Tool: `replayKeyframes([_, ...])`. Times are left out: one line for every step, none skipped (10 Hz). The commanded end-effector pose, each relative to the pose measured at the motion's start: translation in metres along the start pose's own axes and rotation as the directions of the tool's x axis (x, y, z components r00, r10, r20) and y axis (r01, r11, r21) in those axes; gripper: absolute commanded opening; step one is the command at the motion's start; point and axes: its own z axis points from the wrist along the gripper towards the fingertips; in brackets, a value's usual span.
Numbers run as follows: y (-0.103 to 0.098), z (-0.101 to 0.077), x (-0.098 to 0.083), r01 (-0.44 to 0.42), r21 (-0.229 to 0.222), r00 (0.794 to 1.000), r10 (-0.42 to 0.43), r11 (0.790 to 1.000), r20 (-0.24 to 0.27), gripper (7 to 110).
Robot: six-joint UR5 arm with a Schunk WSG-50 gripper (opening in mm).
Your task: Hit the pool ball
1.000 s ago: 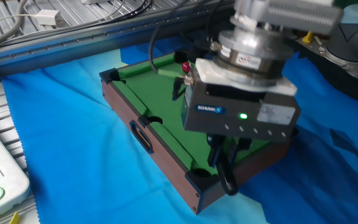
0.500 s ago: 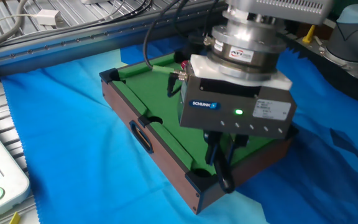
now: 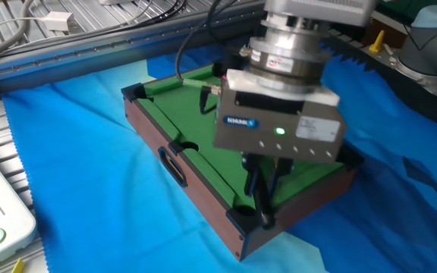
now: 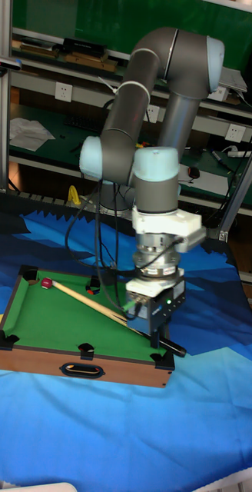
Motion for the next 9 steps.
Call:
replayKeyframes([-0.003,-0.012,0.018,-0.079,0.021,0.997,0.079,0.997,0.017,7])
replayKeyframes([-0.004,-0.012,0.019,-0.090,0.024,0.996,0.090,0.996,0.011,7])
replayKeyframes([-0.005,-0.009,0.014,-0.121,0.033,0.993,0.121,0.992,0.008,7])
replayKeyframes([-0.005,-0.008,-0.001,-0.137,0.037,0.990,0.138,0.990,-0.013,7])
replayKeyframes([-0.004,-0.010,-0.025,-0.173,0.057,0.984,0.175,0.983,-0.040,7])
replayKeyframes([0.004,-0.009,-0.057,-0.224,0.058,0.973,0.226,0.973,-0.037,7])
replayKeyframes([0.008,-0.006,-0.085,-0.259,0.054,0.965,0.260,0.964,-0.025,7])
replayKeyframes([0.009,-0.001,-0.104,-0.280,0.051,0.959,0.281,0.959,-0.017,7])
replayKeyframes([0.007,0.003,-0.109,-0.282,0.046,0.959,0.283,0.958,-0.006,7])
